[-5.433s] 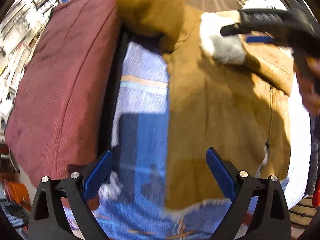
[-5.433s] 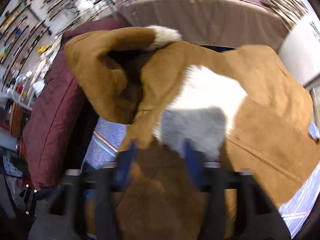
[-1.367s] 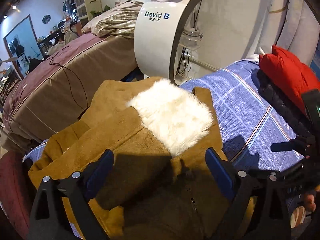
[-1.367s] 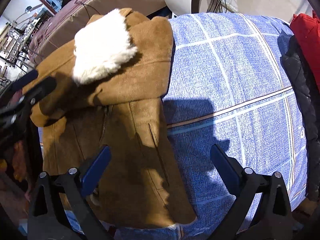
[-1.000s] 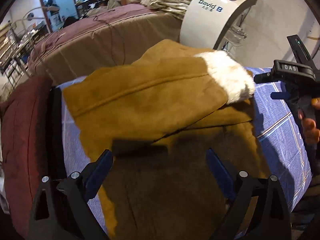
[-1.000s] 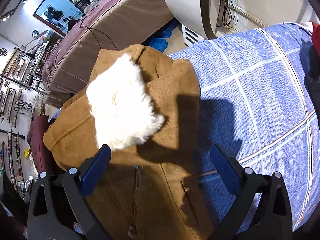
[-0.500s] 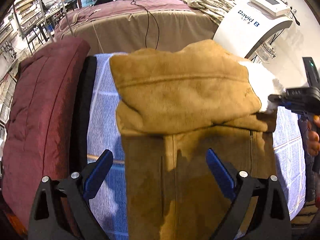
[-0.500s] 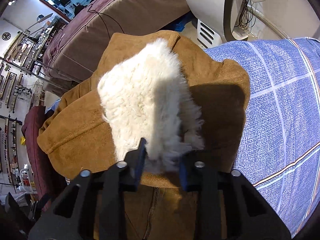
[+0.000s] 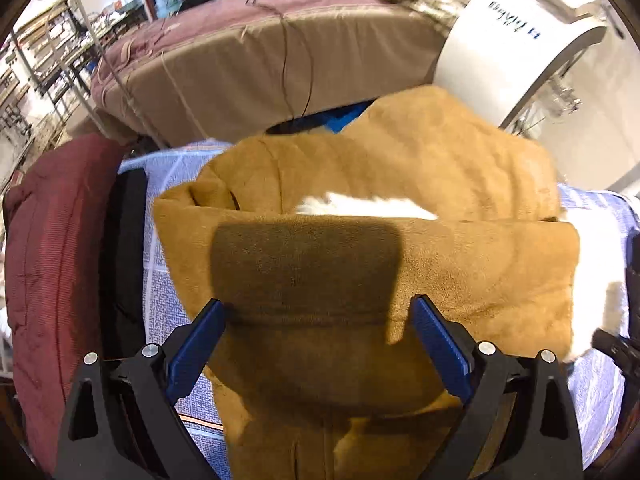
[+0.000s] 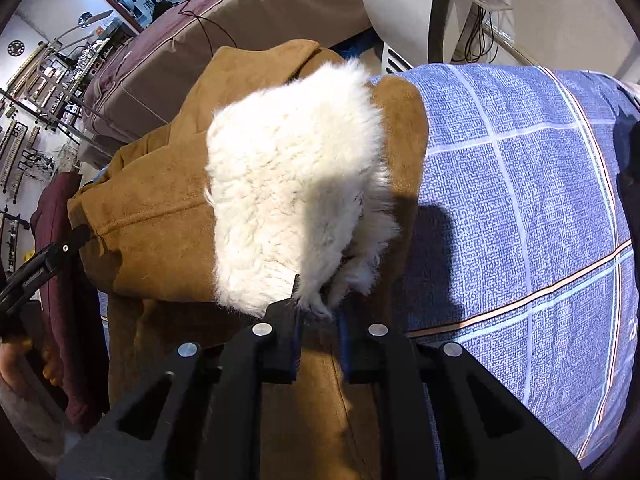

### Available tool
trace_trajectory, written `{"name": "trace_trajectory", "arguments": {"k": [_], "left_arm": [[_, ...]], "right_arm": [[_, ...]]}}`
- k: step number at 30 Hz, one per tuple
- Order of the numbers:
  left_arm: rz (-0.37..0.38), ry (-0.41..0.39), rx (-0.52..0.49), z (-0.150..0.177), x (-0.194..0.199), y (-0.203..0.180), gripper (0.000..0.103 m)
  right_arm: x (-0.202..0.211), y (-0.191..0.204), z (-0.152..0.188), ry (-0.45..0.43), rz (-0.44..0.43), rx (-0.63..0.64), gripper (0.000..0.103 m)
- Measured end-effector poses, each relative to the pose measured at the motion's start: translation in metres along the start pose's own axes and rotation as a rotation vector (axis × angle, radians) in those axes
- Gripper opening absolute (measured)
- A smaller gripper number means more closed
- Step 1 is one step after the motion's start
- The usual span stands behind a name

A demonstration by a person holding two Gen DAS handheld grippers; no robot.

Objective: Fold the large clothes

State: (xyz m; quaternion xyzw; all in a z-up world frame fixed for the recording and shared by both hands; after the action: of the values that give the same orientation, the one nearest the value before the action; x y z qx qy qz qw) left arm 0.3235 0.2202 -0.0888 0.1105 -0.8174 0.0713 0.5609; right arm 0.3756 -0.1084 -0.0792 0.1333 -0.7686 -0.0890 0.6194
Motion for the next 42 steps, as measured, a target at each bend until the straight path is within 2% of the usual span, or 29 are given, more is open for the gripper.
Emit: {"name": "trace_trajectory", "arguments": {"k": [3, 4, 7, 8, 9, 13, 15, 19, 28, 35, 38, 42], "left_arm": [[-0.036, 0.025, 0.004, -0.005, -0.014, -0.007, 0.092], [-0.043, 0.022, -0.001, -0.006, -0.015, -0.01, 0.092], [-0.055, 0.023, -0.015, -0.005, -0.021, -0.015, 0.096], [-0.057, 0.029, -0.015, -0.004, -0.023, -0.016, 0.096], [-0.058, 0.032, -0.016, -0.004, -0.024, -0.016, 0.097], [-0.049, 0.048, -0.018, -0.002, -0.029, -0.016, 0.097], [-0.035, 0.057, -0.011, -0.003, -0.031, -0.015, 0.097], [-0.022, 0.06, -0.01, -0.001, -0.041, -0.013, 0.097], [-0.044, 0.077, -0.007, -0.006, -0.059, -0.018, 0.099], [-0.007, 0.077, -0.022, -0.008, -0.054, -0.013, 0.098], [0.046, 0.044, -0.016, -0.001, -0.031, -0.008, 0.097], [0.155, -0.018, 0.021, 0.025, 0.01, 0.015, 0.097]], "right_arm": [[0.013, -0.009, -0.002, -0.018, 0.069, -0.036, 0.041], [0.02, -0.007, -0.002, -0.035, 0.088, -0.026, 0.042], [0.041, 0.012, -0.012, -0.113, 0.128, 0.085, 0.051], [0.045, 0.022, -0.016, -0.137, 0.136, 0.141, 0.059], [0.046, 0.033, -0.018, -0.148, 0.138, 0.191, 0.062], [0.021, 0.069, -0.028, -0.1, 0.086, 0.324, 0.062], [0.002, 0.081, -0.03, -0.055, 0.111, 0.358, 0.062], [-0.03, 0.081, -0.033, 0.031, 0.141, 0.357, 0.063], [-0.058, 0.082, -0.038, 0.059, 0.187, 0.395, 0.071], [-0.06, 0.084, -0.037, 0.041, 0.213, 0.388, 0.074], [-0.042, 0.082, -0.034, 0.002, 0.168, 0.374, 0.074], [0.0, 0.066, -0.022, -0.109, 0.09, 0.325, 0.075]]}}
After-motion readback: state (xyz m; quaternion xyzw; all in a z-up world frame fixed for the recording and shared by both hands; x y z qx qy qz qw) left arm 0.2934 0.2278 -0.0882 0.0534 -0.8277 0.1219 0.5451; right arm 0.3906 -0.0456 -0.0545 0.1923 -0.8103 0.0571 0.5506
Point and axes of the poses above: each gripper's, at about its wrist camera, not at the fingertips, and x roughly against the way its jaws point, y to its left, z to its underside, the point moved 3 cm from there along -x, roughly the way its jaws point, and after that the axes turned 8 degrees about x, right-handed, at the moved point
